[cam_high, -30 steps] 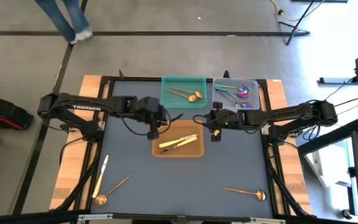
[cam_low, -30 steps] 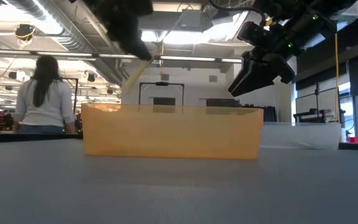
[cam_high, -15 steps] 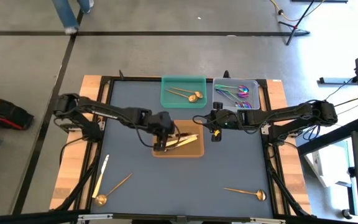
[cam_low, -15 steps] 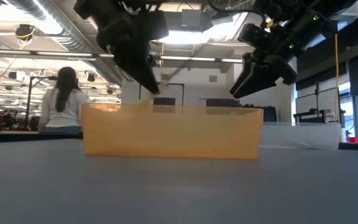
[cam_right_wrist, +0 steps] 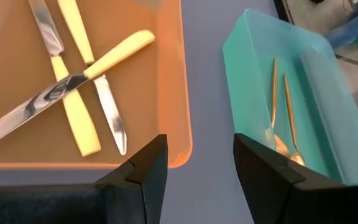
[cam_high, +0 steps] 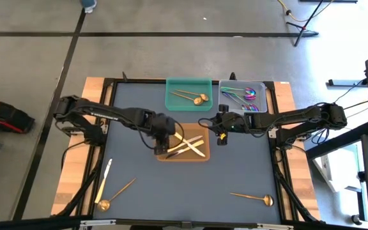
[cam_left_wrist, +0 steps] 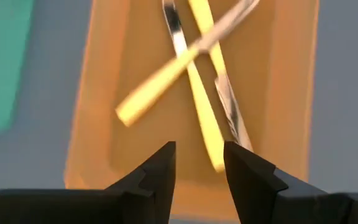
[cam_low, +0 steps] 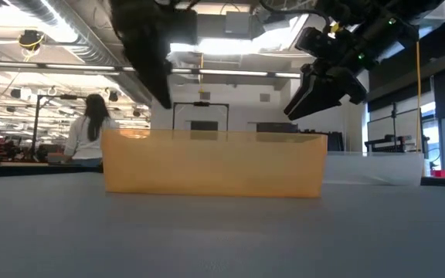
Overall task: Sort silverware by color (type)
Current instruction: Put the yellow knife into the orange bin
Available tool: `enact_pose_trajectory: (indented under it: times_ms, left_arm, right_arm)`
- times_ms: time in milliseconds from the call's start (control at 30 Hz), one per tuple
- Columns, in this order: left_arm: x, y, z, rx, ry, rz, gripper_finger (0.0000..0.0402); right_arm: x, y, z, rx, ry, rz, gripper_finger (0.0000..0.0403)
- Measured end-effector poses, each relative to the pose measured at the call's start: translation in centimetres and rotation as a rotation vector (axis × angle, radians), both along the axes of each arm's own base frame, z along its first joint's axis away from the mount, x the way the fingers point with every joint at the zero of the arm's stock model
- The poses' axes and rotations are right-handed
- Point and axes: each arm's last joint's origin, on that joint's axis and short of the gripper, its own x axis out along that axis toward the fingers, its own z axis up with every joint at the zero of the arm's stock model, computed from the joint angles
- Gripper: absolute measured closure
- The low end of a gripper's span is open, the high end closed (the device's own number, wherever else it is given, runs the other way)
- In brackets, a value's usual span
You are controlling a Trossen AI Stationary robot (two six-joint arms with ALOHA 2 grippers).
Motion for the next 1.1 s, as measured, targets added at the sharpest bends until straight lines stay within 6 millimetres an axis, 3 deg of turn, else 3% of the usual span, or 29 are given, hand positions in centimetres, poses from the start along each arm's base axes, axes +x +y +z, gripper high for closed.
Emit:
enact_pose_trajectory:
  times_ms: [200,400,733,1100]
  left_arm:
    - [-2.6,-2.4,0.9,-0.063,0.134,0.164,0.0273]
    - [-5.3,-6.1,0.6,-0.031,0.263,0.373,0.0273]
    - [-8.5,-13.0,0.3,-0.176,0.245,0.688,0.0273]
    - [-13.9,-19.8,-1.1,-0.236,0.343,0.971,0.0273]
  right_arm:
    - [0.1,0.0,0.2,-0.001,-0.022,0.0,0.0231]
    - [0.2,0.0,0.2,0.008,-0.03,-0.001,0.0231]
    - [0.2,0.4,0.1,0.146,-0.034,0.078,0.0231]
    - [-0.5,1.8,-0.7,0.288,0.063,0.138,0.0231]
